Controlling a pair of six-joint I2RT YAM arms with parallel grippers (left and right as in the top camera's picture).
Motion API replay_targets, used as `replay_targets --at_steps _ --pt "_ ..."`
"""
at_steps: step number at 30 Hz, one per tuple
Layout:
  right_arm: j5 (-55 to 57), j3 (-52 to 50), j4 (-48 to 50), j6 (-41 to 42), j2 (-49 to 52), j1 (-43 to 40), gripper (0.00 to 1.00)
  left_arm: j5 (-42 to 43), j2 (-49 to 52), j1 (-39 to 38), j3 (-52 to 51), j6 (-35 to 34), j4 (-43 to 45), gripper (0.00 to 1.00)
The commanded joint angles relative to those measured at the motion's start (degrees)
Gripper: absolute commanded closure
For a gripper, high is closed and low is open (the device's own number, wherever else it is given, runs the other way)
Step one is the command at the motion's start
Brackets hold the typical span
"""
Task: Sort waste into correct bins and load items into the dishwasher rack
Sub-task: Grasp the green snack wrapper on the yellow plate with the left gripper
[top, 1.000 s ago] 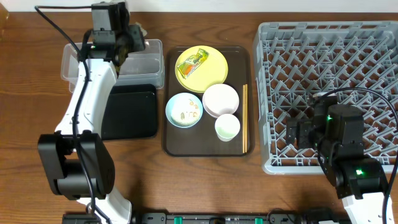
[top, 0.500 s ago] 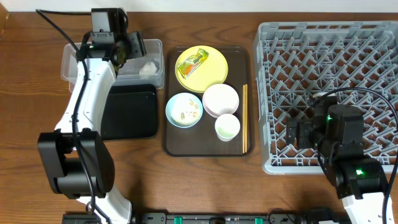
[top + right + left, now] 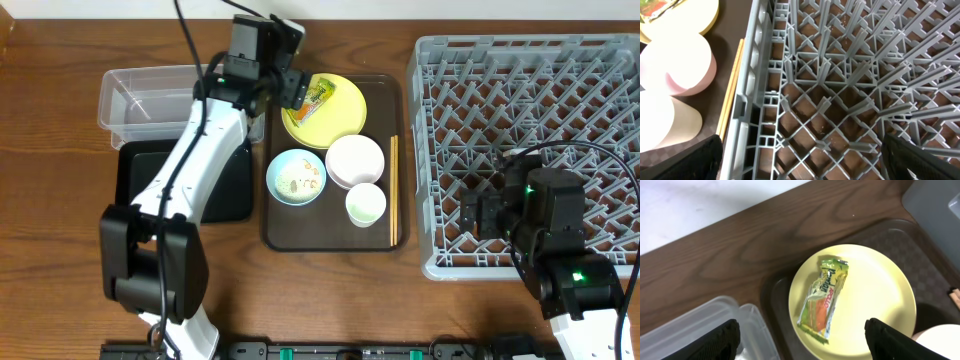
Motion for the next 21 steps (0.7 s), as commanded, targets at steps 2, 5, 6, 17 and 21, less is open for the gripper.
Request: replay_targets --at_steps 2,5,6,17,21 --pt "-0.24 0.98 -0.39 0.20 0.02 0.70 0.01 -0.07 5.57 0.33 0.24 3.02 1.46 0.17" --pt "-0.24 0.98 -0.52 0.20 0.02 0.70 0.01 -0.04 8.74 -0.15 0.24 3.02 2.67 0.14" --pt "-0.22 0.98 -0.52 0.20 0.02 0.70 0.01 -0.04 9.75 -0.35 0.24 3.02 2.99 0.13" --pt "-0.22 0.98 -0.92 0.20 0.02 0.70 0.01 -0.07 16.55 -2.73 0.24 2.99 6.67 0.13" --pt "-0.22 0.98 -0.96 0.20 0.02 0.70 0.01 -0.09 17.31 -3.02 0.24 3.02 7.06 0.13"
